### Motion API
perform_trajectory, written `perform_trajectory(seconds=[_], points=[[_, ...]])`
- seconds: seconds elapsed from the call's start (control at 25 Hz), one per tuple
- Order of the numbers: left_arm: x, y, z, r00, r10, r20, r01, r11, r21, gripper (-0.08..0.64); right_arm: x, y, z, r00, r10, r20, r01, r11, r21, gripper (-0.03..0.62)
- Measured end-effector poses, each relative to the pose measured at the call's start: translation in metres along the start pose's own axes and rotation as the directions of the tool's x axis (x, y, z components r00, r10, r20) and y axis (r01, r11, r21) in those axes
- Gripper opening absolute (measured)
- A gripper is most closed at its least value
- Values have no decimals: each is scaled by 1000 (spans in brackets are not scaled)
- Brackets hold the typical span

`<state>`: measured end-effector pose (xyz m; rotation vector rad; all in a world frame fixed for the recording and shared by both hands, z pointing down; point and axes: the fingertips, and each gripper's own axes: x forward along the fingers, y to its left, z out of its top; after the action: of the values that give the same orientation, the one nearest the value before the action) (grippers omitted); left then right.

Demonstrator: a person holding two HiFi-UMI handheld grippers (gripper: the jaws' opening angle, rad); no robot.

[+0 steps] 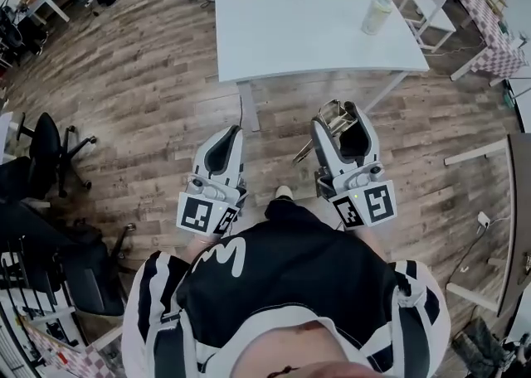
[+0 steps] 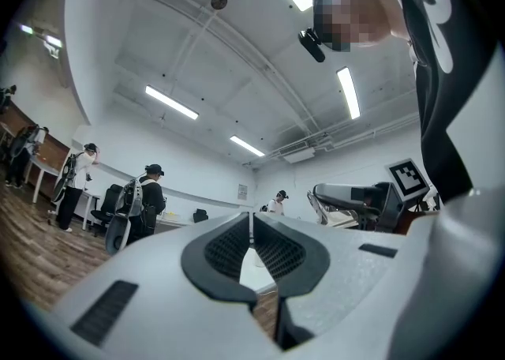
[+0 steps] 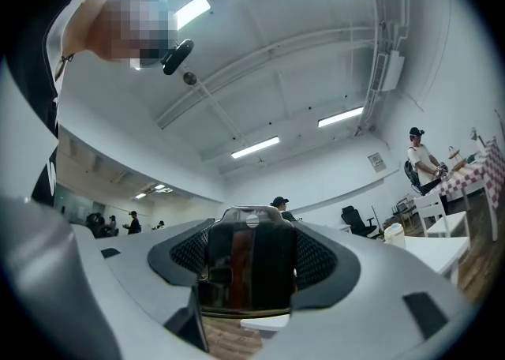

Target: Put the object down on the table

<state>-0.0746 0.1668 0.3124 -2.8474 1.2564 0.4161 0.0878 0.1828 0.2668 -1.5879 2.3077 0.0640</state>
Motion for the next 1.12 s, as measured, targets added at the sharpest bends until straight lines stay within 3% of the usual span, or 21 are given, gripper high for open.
perform_trajectory(seconds=[0.4, 0.56, 0.84, 1.12], points=[[83, 3, -27, 1000, 1, -1, -1, 1000, 20, 18, 53, -69, -20, 998, 58, -29, -56, 997, 47, 310], [91, 17, -33, 1000, 9, -27, -8, 1000, 29, 18, 67, -75, -34, 994, 87, -58, -81, 991, 102, 310], [105, 21, -37, 998, 40, -46, -38, 999, 38, 18, 78, -91, -37, 991, 101, -83, -94, 992, 83, 310], [97, 43, -46, 994, 76, -83, -74, 997, 33, 18, 100, -82, -57, 984, 137, -112, -122, 984, 128, 310]])
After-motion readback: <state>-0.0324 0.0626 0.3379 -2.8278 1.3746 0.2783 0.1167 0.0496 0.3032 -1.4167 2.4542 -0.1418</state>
